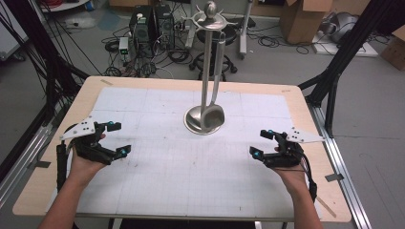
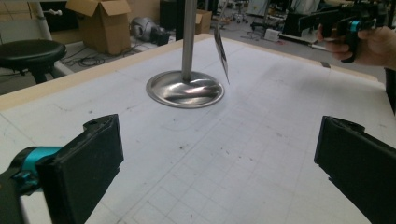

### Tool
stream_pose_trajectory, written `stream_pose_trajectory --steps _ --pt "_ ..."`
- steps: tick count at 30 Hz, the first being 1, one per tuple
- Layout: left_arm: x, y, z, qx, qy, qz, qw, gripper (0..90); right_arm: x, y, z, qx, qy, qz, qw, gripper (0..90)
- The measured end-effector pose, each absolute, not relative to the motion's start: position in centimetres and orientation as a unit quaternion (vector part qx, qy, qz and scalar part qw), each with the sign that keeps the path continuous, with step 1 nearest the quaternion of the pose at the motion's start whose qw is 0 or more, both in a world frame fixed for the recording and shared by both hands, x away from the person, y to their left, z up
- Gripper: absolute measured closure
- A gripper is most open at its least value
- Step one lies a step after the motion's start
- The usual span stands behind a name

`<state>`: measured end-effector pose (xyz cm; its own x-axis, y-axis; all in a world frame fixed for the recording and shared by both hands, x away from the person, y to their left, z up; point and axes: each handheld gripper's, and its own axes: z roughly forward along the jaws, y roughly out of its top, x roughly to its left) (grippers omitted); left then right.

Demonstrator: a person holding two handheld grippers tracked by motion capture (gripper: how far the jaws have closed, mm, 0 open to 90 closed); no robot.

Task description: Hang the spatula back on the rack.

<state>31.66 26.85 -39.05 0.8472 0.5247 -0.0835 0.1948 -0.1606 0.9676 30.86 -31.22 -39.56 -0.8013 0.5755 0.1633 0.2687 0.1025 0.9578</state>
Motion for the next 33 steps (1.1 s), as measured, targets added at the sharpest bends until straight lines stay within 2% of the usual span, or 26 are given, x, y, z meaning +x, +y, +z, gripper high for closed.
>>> stream_pose_trajectory --steps 33 --pt "31.7 26.5 -39.2 0.754 0.239 0.137 0.596 1.7 31.3 -32.2 -39.6 0.305 0.716 0.616 0.118 12.5"
